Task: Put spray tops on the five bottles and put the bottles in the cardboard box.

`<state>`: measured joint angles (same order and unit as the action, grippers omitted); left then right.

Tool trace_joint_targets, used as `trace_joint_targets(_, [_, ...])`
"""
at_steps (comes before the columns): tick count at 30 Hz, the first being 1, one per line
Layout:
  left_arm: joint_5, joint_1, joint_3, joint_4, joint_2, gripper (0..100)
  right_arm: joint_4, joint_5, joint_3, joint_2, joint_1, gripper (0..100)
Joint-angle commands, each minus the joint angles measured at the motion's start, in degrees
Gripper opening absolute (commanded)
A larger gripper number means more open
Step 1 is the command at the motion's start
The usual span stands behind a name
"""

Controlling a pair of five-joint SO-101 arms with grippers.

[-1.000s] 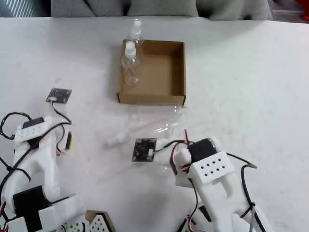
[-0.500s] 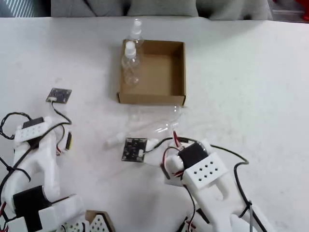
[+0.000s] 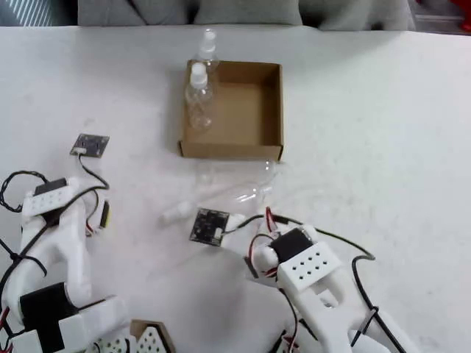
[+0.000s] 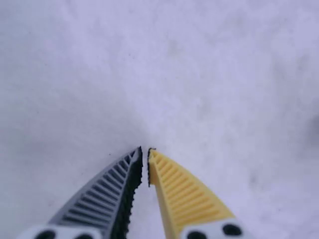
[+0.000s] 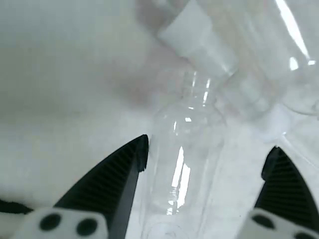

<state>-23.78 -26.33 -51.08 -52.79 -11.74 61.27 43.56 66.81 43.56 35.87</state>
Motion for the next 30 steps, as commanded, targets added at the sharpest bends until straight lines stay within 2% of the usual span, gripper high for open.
trace_joint_targets(1, [0.35, 0.92, 2.64, 0.44, -0.04, 5, -1.71, -1.49, -0.35, 0.57, 0.48, 34.0])
trace_joint_targets(30, [0.26, 1.71, 2.55, 0.26, -0.04, 5, -8.75, -1.85, 5.01, 0.4, 1.01, 34.0])
